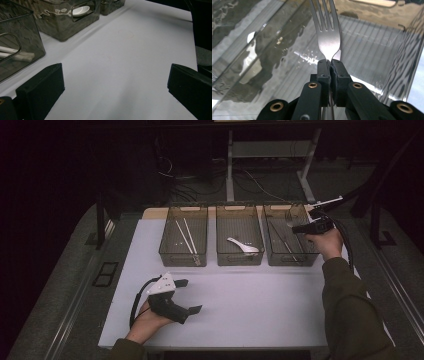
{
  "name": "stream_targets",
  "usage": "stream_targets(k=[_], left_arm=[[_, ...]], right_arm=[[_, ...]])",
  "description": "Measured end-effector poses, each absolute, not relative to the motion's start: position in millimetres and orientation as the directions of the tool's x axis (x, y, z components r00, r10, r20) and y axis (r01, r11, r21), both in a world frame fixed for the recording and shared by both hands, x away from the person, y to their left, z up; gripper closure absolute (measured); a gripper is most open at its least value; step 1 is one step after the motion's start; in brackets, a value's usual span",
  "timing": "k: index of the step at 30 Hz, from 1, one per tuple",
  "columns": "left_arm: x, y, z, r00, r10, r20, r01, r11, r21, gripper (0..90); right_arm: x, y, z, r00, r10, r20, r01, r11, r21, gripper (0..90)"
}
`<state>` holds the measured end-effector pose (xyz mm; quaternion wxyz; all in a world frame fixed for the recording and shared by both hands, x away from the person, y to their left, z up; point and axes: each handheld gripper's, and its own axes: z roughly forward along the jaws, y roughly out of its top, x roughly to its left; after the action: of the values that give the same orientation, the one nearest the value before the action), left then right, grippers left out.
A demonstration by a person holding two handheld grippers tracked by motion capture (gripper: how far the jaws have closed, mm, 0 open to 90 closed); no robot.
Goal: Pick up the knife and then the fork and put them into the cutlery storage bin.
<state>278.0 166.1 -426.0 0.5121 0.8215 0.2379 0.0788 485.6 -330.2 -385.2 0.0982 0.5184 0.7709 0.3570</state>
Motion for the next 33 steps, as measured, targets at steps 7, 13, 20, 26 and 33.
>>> stream_targets(k=[7, 13, 20, 26, 33], left_arm=[[277.8, 165.6, -426.4, 0.873, 0.473, -0.117, 0.313, -0.362, 0.878, 0.0], [277.7, 165.5, -426.5, 0.873, 0.473, -0.117, 0.314, -0.362, 0.878, 0.0], [277.7, 165.6, -426.3, 0.873, 0.474, -0.116, 0.313, -0.361, 0.878, 0.0], [277.7, 165.5, -426.3, 0.873, 0.474, -0.116, 0.313, -0.361, 0.878, 0.0], [277.6, 165.1, -426.4, 0.873, 0.474, -0.115, 0.312, -0.362, 0.878, 0.0]], right_arm=[[485.7, -331.1, -391.3, -0.436, 0.874, 0.215, 0.739, 0.212, 0.640, 85.2], [487.0, -329.8, -392.5, -0.428, 0.879, 0.213, 0.753, 0.216, 0.621, 84.7], [487.5, -329.4, -391.9, -0.425, 0.879, 0.216, 0.754, 0.212, 0.621, 82.9], [486.8, -331.7, -389.2, -0.424, 0.878, 0.223, 0.750, 0.202, 0.630, 78.7], [485.0, -334.2, -384.3, -0.437, 0.858, 0.270, 0.742, 0.175, 0.647, 64.1]])
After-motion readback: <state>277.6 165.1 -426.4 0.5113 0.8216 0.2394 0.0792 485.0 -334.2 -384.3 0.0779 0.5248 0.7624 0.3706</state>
